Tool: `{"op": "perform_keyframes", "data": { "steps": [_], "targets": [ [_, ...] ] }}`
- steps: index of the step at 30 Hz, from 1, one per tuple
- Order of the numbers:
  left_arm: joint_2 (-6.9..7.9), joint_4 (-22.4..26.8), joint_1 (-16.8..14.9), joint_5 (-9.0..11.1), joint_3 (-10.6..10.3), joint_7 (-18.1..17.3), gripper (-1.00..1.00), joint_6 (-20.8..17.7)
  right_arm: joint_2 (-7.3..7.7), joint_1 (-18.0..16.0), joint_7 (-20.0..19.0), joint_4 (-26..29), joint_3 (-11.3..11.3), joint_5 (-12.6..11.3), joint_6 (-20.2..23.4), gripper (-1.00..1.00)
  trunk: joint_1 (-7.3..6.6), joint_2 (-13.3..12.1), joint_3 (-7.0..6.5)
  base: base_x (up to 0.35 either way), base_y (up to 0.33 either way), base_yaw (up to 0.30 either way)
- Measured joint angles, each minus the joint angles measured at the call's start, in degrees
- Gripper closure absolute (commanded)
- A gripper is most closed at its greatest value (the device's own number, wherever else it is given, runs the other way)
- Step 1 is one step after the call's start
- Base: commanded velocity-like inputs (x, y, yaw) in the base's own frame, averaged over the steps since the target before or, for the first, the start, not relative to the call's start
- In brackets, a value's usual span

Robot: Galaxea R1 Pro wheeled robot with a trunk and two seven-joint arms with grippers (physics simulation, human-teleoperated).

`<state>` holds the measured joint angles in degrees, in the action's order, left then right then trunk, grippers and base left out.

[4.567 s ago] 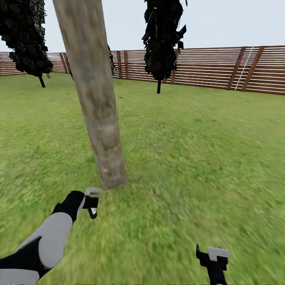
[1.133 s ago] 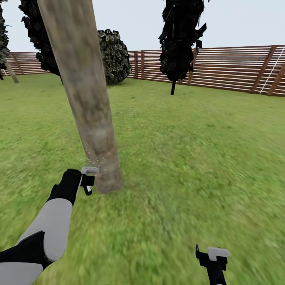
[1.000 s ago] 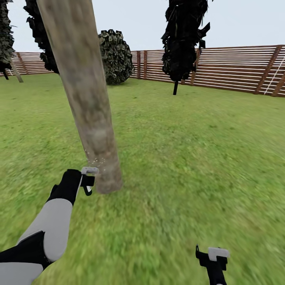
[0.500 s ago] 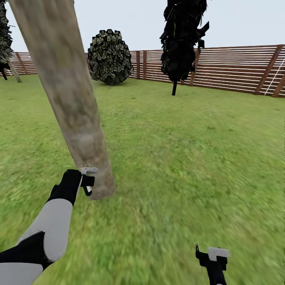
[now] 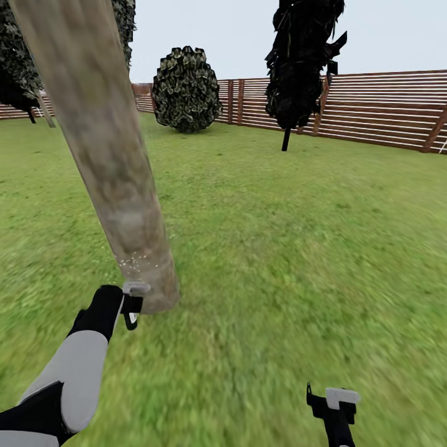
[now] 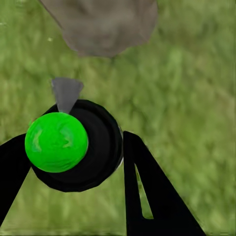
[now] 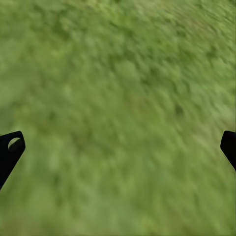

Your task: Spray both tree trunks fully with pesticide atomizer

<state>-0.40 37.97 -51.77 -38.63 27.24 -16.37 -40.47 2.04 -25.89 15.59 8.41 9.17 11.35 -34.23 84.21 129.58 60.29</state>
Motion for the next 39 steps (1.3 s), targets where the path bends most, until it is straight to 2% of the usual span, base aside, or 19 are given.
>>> {"op": "perform_keyframes", "data": {
  "steps": [3, 7, 9, 11, 12, 13, 16, 17, 19, 21, 22, 24, 26, 29, 32, 34, 37, 39],
  "targets": [
    [0.49, -0.2, 1.1, 0.5, 0.9, 0.0, 1.0, 0.1, 0.0, 0.0, 0.0, 0.0, 0.0, 0.0, 0.0, -1.0, 0.01, 0.0, 0.0, 0.021, -0.01, 0.002],
    [-0.94, -0.6, 2.8, 0.6, 0.9, 0.0, 1.0, 0.2, -0.01, 0.0, 0.0, 0.0, 0.0, 0.0, 0.0, -1.0, 0.01, 0.0, -0.01, 0.002, -0.001, 0.0],
    [-0.1, -0.5, 3.0, 0.2, 1.1, 0.1, 1.0, 0.3, 0.0, 0.0, 0.0, 0.0, 0.0, 0.0, 0.0, -1.0, 0.01, 0.0, -0.01, 0.0, 0.0, 0.0],
    [1.76, -0.5, 3.8, -0.1, 1.2, 0.2, 1.0, 0.4, 0.0, 0.0, 0.0, 0.0, 0.0, 0.0, 0.0, -1.0, 0.01, 0.0, 0.0, 0.0, 0.0, 0.0],
    [2.58, -0.5, 4.3, 0.1, 1.2, 0.2, 1.0, 0.4, 0.0, 0.0, 0.0, 0.0, 0.0, 0.0, 0.0, -1.0, 0.01, 0.0, 0.0, 0.0, 0.0, 0.0],
    [2.66, -0.5, 4.4, 0.6, 1.2, 0.2, 1.0, 0.4, 0.0, 0.0, 0.0, 0.0, 0.0, 0.0, 0.0, -1.0, 0.01, 0.0, 0.0, 0.0, 0.0, 0.0],
    [1.65, -1.7, 4.7, 1.1, 1.0, 0.2, 1.0, 0.4, 0.0, 0.0, 0.0, 0.0, 0.0, 0.0, 0.0, -1.0, 0.01, 0.0, 0.0, 0.0, 0.0, 0.0],
    [0.17, -2.1, 4.7, 1.2, 1.0, 0.3, 1.0, 0.4, 0.0, 0.0, 0.0, 0.0, 0.0, 0.0, 0.0, -1.0, 0.01, 0.0, 0.0, 0.0, 0.0, 0.0],
    [-1.2, -2.1, 4.7, 0.9, 0.8, 0.8, 1.0, 0.5, -0.01, 0.0, 0.0, 0.0, 0.0, 0.0, 0.0, -1.0, 0.01, 0.0, -0.01, 0.0, 0.0, 0.0],
    [-0.95, -2.1, 4.7, 0.5, 1.0, 0.9, 1.0, 0.6, -0.01, 0.0, 0.0, 0.0, 0.0, 0.0, 0.0, -1.0, 0.01, 0.0, -0.01, 0.0, 0.0, 0.0],
    [-0.19, -1.8, 4.7, 0.2, 1.1, 0.9, 1.0, 0.6, 0.0, 0.0, 0.0, 0.0, 0.0, 0.0, 0.0, -1.0, 0.01, 0.0, -0.01, 0.0, 0.0, 0.0],
    [0.65, -1.6, 4.7, 0.5, 1.2, 0.9, 1.0, 0.6, 0.0, 0.0, 0.0, 0.0, 0.0, 0.0, 0.0, -1.0, 0.01, 0.0, -0.01, 0.0, 0.0, 0.0],
    [0.84, -1.6, 4.7, 0.7, 1.2, 0.9, 1.0, 0.5, 0.0, 0.0, 0.0, 0.0, 0.0, 0.0, 0.0, -1.0, 0.01, 0.0, -0.01, 0.0, 0.0, 0.0],
    [0.28, -1.6, 4.7, 0.9, 1.2, 1.0, 1.0, 0.6, 0.0, 0.0, 0.0, 0.0, 0.0, 0.0, 0.0, -1.0, 0.66, 1.2, 0.53, 0.0, 0.0, 0.0],
    [-1.06, -1.6, 4.7, 2.9, 0.9, 1.0, 1.0, 0.6, -0.01, 0.0, 0.0, 0.0, 0.0, 0.0, 0.0, -1.0, 1.32, 2.4, 1.07, 0.0, 0.0, 0.0],
    [-1.17, -1.5, 4.7, 3.0, 1.0, 1.0, 1.0, 0.7, -0.01, 0.0, 0.0, 0.0, 0.0, 0.0, 0.0, -1.0, 1.76, 3.2, 1.43, 0.0, 0.0, 0.0],
    [-0.21, -0.6, 4.7, 2.7, 1.1, 1.1, 1.0, 1.0, 0.0, 0.0, 0.0, 0.0, 0.0, 0.0, 0.0, -1.0, 2.42, 4.4, 1.96, 0.0, 0.0, 0.0],
    [1.04, -0.2, 4.8, 2.6, 1.1, 1.2, 1.0, 3.0, 0.0, 0.0, 0.0, 0.0, 0.0, 0.0, 0.0, -1.0, 2.86, 5.2, 2.32, 0.0, 0.0, 0.0]
  ]
}}
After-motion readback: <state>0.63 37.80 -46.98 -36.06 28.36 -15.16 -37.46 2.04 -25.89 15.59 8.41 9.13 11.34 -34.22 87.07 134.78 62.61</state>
